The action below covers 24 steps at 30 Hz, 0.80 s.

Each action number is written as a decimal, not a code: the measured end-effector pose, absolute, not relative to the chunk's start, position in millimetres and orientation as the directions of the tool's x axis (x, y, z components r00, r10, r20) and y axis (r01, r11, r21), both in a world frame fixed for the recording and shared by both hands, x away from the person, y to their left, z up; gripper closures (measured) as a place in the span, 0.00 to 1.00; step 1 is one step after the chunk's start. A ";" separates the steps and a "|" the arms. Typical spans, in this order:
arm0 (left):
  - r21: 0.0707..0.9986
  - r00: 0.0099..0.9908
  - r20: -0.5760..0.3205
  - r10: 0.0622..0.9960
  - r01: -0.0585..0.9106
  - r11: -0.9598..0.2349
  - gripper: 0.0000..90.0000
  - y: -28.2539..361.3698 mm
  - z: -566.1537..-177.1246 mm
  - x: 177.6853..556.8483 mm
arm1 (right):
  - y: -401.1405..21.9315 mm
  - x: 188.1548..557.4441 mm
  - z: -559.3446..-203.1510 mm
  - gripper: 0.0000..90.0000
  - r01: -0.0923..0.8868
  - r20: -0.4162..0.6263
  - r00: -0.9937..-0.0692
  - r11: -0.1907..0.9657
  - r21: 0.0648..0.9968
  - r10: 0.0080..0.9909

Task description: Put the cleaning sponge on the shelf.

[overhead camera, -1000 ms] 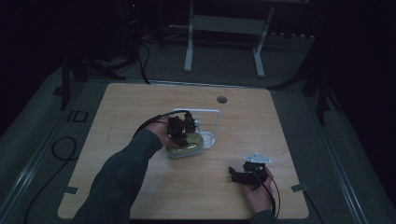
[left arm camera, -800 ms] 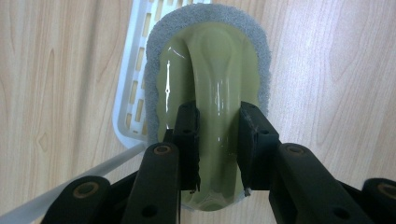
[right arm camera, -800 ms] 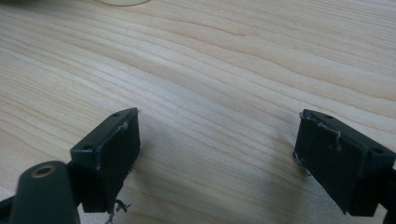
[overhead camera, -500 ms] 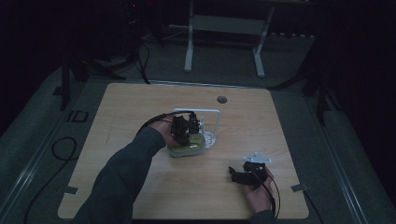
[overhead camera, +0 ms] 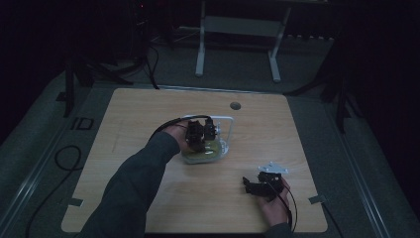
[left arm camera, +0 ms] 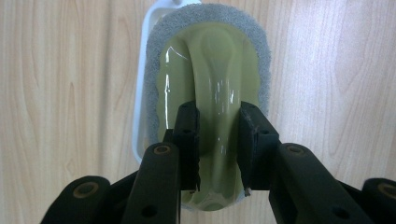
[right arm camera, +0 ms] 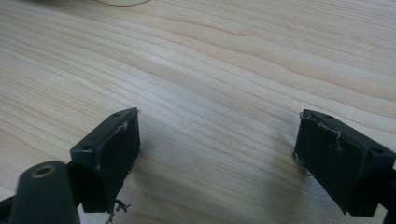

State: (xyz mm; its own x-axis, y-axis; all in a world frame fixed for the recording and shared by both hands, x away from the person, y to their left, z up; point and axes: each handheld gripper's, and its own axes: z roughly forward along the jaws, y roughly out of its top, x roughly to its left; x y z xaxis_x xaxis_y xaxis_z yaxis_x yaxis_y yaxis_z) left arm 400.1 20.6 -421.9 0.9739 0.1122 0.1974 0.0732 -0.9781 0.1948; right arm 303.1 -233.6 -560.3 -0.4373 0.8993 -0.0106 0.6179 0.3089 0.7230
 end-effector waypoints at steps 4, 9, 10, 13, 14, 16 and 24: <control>0.199 0.974 0.206 0.090 0.048 -0.979 0.79 18.3 -421.4 401.3 | -233.7 303.1 -560.3 0.15 0.618 -0.011 -0.437 0.309 0.723 0.899; 0.192 0.972 0.225 0.074 0.031 -0.981 0.79 16.5 -424.9 402.0 | -233.7 303.1 -560.3 0.15 0.618 -0.011 -0.437 0.309 0.723 0.899; 0.189 0.970 0.232 0.067 0.023 -0.982 0.79 16.0 -425.2 402.6 | -233.7 303.1 -560.3 0.15 0.618 -0.011 -0.437 0.309 0.723 0.899; 0.186 0.969 0.238 0.062 0.018 -0.982 0.79 14.4 -427.2 403.3 | -233.7 303.1 -560.3 0.15 0.618 -0.011 -0.438 0.309 0.723 0.899; 0.184 0.969 0.240 0.059 0.014 -0.983 0.79 13.7 -428.0 403.8 | -233.7 303.1 -560.3 0.15 0.618 -0.011 -0.438 0.309 0.723 0.899; 0.179 0.968 0.245 0.055 0.010 -0.984 0.79 12.2 -429.7 404.3 | -233.7 303.1 -560.3 0.15 0.618 -0.011 -0.437 0.309 0.723 0.899; 0.179 0.966 0.255 0.054 0.008 -0.984 0.79 7.3 -435.2 407.8 | -233.7 303.1 -560.4 0.15 0.618 -0.011 -0.438 0.310 0.723 0.899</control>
State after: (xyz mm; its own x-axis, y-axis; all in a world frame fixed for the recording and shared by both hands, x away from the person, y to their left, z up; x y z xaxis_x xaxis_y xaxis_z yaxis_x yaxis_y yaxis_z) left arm 407.8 7.3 -435.2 0.9656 0.0537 0.2546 0.0075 -0.9838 0.1791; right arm 303.1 -233.7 -560.4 -0.4377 0.8991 -0.0113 0.6176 0.3097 0.7229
